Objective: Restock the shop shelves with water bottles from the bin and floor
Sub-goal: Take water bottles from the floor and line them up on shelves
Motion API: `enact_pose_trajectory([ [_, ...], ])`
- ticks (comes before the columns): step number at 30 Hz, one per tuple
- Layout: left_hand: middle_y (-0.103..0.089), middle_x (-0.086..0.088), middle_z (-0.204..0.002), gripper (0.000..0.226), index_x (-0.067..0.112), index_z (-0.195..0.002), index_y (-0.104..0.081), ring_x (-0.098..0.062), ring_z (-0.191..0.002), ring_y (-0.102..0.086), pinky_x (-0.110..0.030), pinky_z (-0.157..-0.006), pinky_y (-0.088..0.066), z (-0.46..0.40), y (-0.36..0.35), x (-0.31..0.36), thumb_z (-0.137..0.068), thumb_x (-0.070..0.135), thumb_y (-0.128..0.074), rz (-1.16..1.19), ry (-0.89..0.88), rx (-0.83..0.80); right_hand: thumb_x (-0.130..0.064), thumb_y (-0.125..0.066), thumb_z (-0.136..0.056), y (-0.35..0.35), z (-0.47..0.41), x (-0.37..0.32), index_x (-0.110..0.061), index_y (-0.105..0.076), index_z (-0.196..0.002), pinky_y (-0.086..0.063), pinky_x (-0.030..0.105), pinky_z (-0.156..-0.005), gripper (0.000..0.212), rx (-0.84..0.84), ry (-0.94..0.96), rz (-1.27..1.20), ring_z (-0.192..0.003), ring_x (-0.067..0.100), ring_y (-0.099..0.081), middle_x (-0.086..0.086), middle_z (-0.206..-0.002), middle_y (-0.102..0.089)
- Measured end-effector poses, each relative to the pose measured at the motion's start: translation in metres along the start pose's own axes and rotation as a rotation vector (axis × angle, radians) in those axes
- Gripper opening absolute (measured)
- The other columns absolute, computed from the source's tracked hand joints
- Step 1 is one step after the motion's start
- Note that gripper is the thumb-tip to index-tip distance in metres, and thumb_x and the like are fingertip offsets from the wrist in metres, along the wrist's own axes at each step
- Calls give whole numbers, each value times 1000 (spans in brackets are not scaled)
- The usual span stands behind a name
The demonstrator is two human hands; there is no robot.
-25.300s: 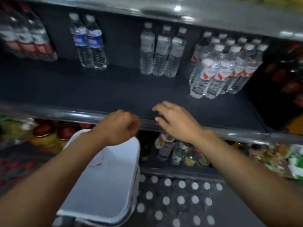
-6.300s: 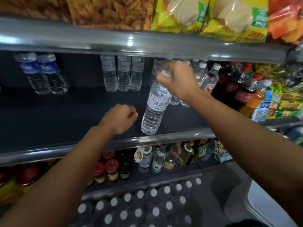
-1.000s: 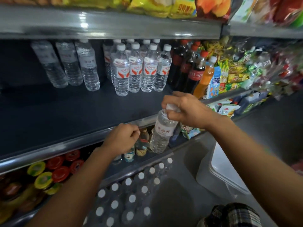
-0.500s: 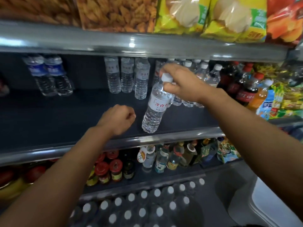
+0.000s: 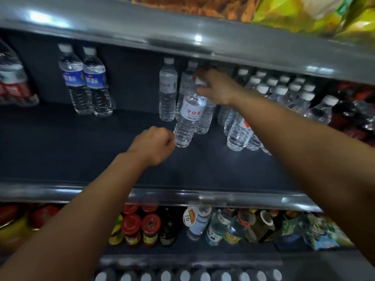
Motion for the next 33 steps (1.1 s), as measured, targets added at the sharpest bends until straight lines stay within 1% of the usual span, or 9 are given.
enact_pose_trajectory([
  [2, -64, -7, -88, 23, 14, -81, -60, -32, -86, -60, -44, -80, -53, -6, -7, -3, -94, 29, -48, 5, 9, 9, -21, -54, -93, -4, -13, 7, -1, -55, -121, -42, 34, -83, 34, 6, 0, 32, -110, 32, -53, 21, -122, -57],
  [3, -65, -8, -91, 22, 17, -78, -57, -33, -88, -60, -44, -81, -52, -9, -11, -4, -94, 29, -48, 5, 9, 15, -21, -54, -93, -6, -20, 10, 0, -56, -120, -43, 34, -83, 33, 9, 8, 48, -110, 32, -54, 21, -122, -57],
  [5, -65, -10, -97, 19, 27, -77, -54, -34, -94, -60, -43, -84, -52, -12, -17, -7, -94, 29, -48, 5, 10, 24, -19, -55, -92, -9, -31, 17, 1, -59, -113, -42, 32, -78, 29, 14, 25, 73, -106, 32, -56, 21, -117, -60],
  [8, -66, -9, -98, 18, 25, -87, -63, -34, -96, -60, -42, -85, -51, -14, -25, -11, -95, 31, -48, -12, 21, 29, -16, -54, -92, -13, -44, 27, 1, -60, -107, -40, 31, -74, 24, 17, 26, 71, -102, 32, -58, 20, -112, -62],
  [12, -65, -9, -96, 19, 24, -85, -61, -35, -95, -60, -41, -83, -51, -16, -33, -13, -95, 32, -46, -50, 23, 18, -16, -52, -94, -14, -57, 35, -2, -58, -118, -36, 28, -77, 28, 27, 15, 104, -112, 32, -54, 20, -123, -58],
  [17, -66, -10, -101, 21, 22, -94, -64, -36, -99, -59, -40, -85, -50, -21, -35, -13, -95, 33, -46, -67, 23, 29, -13, -48, -96, -18, -70, 38, 0, -55, -124, -38, 32, -87, 32, 28, 13, 127, -118, 33, -50, 19, -130, -53],
  [24, -65, -8, -97, 20, 22, -87, -61, -35, -96, -59, -37, -79, -48, -23, -38, -15, -95, 34, -47, -68, 13, 42, -12, -47, -96, -23, -79, 44, -3, -53, -128, -38, 32, -93, 33, 85, -14, 126, -122, 33, -48, 18, -134, -51],
  [30, -66, -6, -94, 22, 20, -90, -63, -32, -94, -59, -35, -76, -47, -23, -40, -16, -95, 33, -46, -72, -5, 57, -11, -45, -97, -27, -83, 52, -7, -52, -131, -37, 30, -95, 35, 129, -68, 119, -124, 33, -46, 18, -136, -49],
  [33, -65, -7, -94, 21, 21, -90, -63, -34, -95, -59, -37, -78, -48, -23, -39, -15, -95, 33, -46, -66, -7, 50, -14, -45, -98, -29, -80, 50, -9, -51, -132, -37, 30, -95, 35, 118, -58, 129, -124, 34, -46, 19, -135, -50],
])
Point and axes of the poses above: each hand's wrist, its own z-axis away from the middle knuckle, its own y-axis out of the back of the hand, x = y × z, the point moved 4 cm from there along -z, towards the middle knuckle
